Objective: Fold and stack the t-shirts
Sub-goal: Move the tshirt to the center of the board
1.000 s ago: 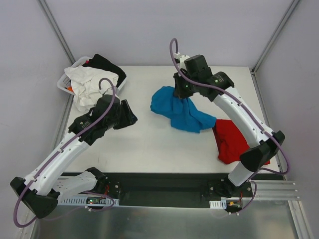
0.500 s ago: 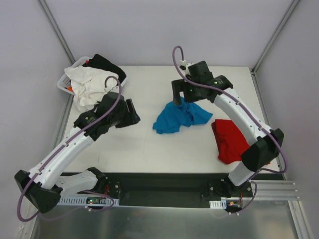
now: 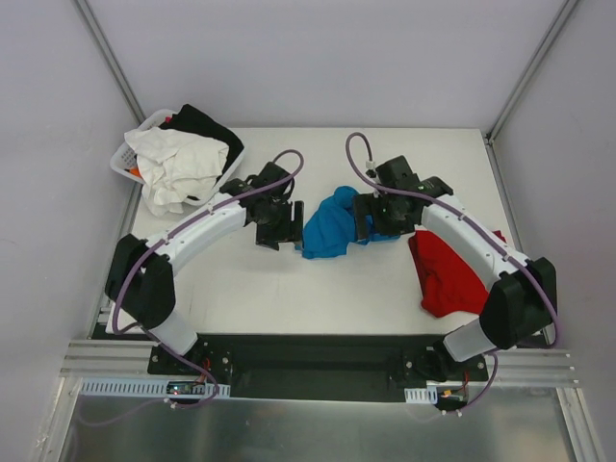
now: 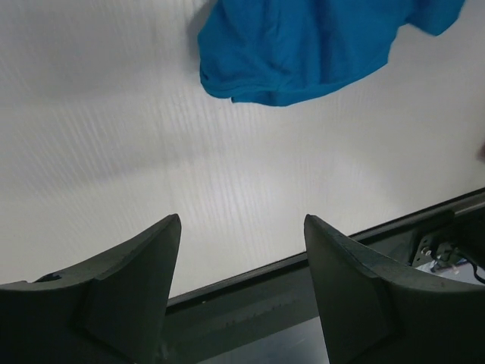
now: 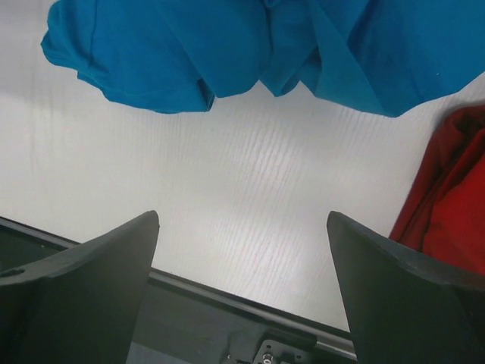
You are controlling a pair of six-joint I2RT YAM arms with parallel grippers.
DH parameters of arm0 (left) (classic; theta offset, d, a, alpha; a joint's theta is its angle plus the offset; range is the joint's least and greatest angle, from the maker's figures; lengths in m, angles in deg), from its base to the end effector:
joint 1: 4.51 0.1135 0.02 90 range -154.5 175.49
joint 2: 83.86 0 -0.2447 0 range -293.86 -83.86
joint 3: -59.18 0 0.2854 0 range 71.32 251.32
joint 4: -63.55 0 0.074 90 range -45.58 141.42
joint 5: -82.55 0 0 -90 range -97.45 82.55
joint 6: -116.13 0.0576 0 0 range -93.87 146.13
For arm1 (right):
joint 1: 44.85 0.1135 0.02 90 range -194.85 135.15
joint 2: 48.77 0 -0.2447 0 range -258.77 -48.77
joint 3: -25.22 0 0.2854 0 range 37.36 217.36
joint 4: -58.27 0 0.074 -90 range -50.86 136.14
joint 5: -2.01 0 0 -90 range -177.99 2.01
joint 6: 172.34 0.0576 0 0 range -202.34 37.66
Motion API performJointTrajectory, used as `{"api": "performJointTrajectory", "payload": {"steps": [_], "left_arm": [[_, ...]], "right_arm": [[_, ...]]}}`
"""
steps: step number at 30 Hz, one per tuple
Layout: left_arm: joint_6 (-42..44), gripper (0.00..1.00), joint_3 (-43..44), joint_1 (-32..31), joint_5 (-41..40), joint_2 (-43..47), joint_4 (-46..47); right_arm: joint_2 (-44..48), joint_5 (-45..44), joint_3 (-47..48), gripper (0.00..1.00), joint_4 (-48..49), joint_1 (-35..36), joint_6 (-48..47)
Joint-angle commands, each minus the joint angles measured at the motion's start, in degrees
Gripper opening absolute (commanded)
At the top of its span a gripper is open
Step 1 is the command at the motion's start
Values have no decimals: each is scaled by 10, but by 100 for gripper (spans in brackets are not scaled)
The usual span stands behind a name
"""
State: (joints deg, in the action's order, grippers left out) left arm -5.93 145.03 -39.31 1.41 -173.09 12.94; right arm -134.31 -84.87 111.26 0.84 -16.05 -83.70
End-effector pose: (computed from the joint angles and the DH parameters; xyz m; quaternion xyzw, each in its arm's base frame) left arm 0.3058 -0.2233 0.2355 0.0465 0.9473 -0.2311 0.2167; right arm 0.3123 0.1753 0.2497 -0.2568 0.9233 0.0928 0.2702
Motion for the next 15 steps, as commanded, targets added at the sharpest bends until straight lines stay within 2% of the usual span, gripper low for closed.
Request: {"api": "performJointTrajectory", "payload": {"steps": [1,2,3,6,9,15], "left_arm": [[28,68,19,14,82,-30,-41],[19,69,18,25,93,-42,-41],[12,80,17,27,105,-45,-41],[0,99,15,28,103,-40,-39],[4,99,13,29,100,-32,-35],[-4,99,-7,29,109,-39,-26]], "right_arm": [[-18,33,9,96,14,-5,32],[-22,41,11,96,14,-6,34],[-24,44,13,96,14,-6,34],[-23,44,18,97,12,-9,34],[-19,40,14,99,9,-16,31],[-35,36,-9,79,7,-23,30]]}}
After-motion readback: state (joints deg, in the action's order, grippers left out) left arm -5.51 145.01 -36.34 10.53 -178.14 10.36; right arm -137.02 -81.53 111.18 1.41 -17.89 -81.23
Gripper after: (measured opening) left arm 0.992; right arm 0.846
